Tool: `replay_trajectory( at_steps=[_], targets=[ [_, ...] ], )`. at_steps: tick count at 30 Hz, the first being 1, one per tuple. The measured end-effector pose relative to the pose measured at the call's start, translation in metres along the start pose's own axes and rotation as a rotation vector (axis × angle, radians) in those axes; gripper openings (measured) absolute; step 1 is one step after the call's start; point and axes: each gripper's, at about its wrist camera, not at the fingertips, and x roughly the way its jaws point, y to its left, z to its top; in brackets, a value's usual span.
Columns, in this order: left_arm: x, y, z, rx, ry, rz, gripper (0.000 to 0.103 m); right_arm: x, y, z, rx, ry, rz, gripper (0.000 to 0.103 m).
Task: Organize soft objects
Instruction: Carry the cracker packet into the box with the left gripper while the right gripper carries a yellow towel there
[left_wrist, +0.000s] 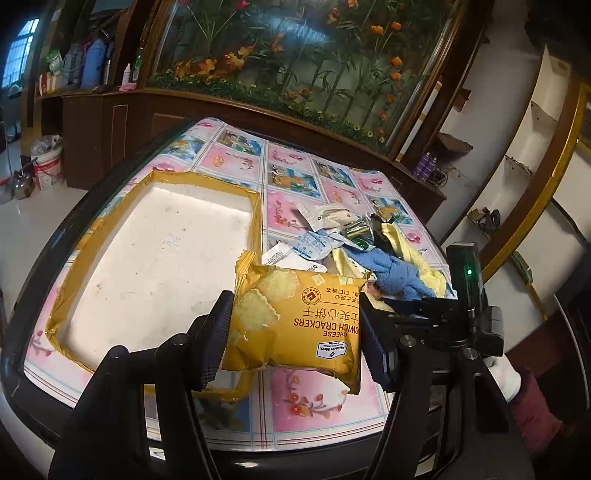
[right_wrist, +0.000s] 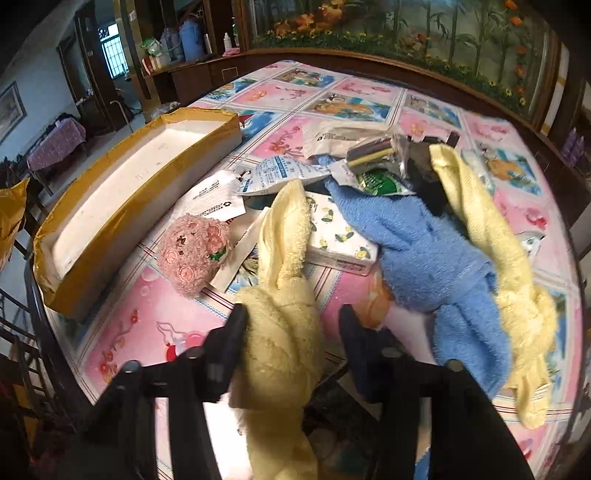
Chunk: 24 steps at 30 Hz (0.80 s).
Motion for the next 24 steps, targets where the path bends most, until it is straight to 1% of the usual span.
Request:
replay_trajectory(
  at_steps=[2, 4, 6, 8, 10, 12, 14, 15, 17, 18, 20, 22, 24],
  targets=[
    [-0.005, 0.004, 0.005, 0.002, -0.007, -0.003, 0.064, -0.005, -0.006, -0.002, 0.036, -0.015, 0.026, 0.034],
    [-0.011, 0.011, 0.013, -0.001, -0.013, -0.004, 0.064, -0.020, -0.009, -0.003, 0.065, -0.041, 0.060, 0.034],
    [-0.013, 0.022, 0.027, -0.013, -0.012, -0.006, 0.064, -0.043, -0.008, 0.002, 0.092, -0.088, 0.096, 0.034],
    [-0.010, 0.035, 0.044, -0.037, -0.008, 0.006, 0.064, -0.068, -0.003, 0.018, 0.114, -0.153, 0.152, 0.034],
    [-0.001, 0.049, 0.064, -0.062, -0.005, 0.014, 0.064, -0.083, 0.002, 0.041, 0.153, -0.196, 0.267, 0.034],
    [0.015, 0.063, 0.083, -0.081, -0.004, 0.033, 0.064, -0.083, 0.009, 0.070, 0.208, -0.207, 0.404, 0.034],
    [0.039, 0.079, 0.099, -0.115, 0.021, 0.029, 0.065, -0.067, 0.021, 0.098, 0.256, -0.183, 0.502, 0.034],
    [0.054, 0.090, 0.105, -0.145, 0.041, 0.020, 0.065, -0.053, 0.029, 0.112, 0.269, -0.166, 0.516, 0.034],
    [0.080, 0.111, 0.112, -0.209, 0.072, 0.001, 0.065, -0.022, 0.044, 0.132, 0.287, -0.125, 0.513, 0.034],
    [0.095, 0.120, 0.114, -0.239, 0.089, -0.013, 0.066, -0.002, 0.052, 0.140, 0.293, -0.097, 0.498, 0.034],
    [0.118, 0.136, 0.115, -0.287, 0.129, -0.031, 0.066, 0.029, 0.063, 0.150, 0.292, -0.055, 0.447, 0.034],
    [0.137, 0.146, 0.113, -0.313, 0.169, -0.052, 0.067, 0.060, 0.071, 0.158, 0.287, -0.010, 0.402, 0.037],
    [0.150, 0.154, 0.110, -0.334, 0.199, -0.058, 0.068, 0.083, 0.078, 0.161, 0.275, 0.014, 0.328, 0.039]
  ],
)
